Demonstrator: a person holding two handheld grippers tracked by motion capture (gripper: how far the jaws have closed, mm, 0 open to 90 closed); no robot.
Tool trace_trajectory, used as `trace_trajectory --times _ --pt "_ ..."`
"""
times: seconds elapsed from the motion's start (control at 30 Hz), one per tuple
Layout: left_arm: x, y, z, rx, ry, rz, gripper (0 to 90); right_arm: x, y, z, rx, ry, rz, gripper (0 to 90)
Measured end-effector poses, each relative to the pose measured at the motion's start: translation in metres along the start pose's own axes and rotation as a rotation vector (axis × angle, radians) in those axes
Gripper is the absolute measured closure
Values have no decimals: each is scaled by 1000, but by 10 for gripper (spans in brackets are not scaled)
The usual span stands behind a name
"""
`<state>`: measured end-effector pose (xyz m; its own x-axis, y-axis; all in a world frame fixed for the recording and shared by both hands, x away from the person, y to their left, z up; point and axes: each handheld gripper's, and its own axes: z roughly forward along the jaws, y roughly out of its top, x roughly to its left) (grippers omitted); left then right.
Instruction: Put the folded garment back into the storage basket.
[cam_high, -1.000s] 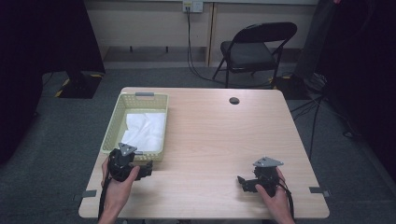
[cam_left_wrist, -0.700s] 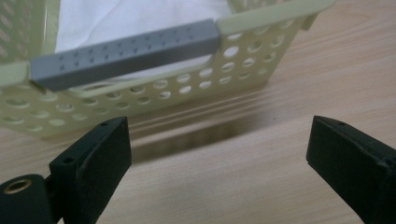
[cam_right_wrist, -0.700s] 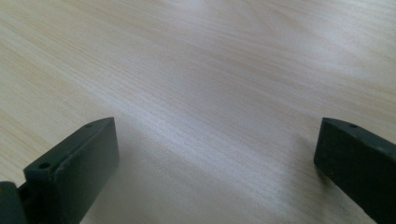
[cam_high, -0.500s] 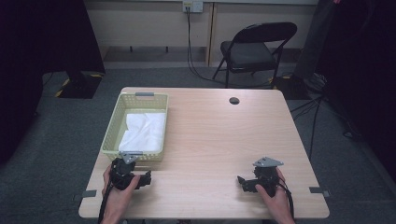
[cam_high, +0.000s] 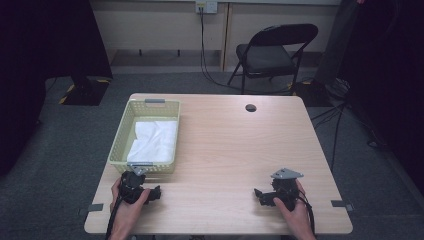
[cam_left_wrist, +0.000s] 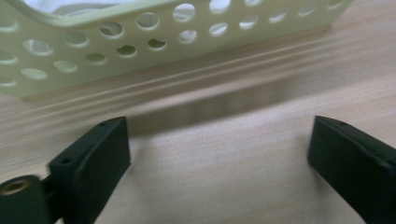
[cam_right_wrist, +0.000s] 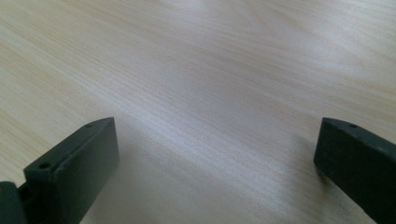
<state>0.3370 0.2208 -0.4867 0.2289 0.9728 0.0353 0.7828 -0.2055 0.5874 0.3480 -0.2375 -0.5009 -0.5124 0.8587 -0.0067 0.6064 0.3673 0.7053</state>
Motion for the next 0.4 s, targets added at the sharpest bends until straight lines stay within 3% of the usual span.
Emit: trace_trajectory --times 0.13,0.4 --pt "5 -1 4 4 -24 -33 12 0 0 0 0 0 0 0" --pt "5 -2 4 -5 -27 -34 0 0 0 0 0 -2 2 0"
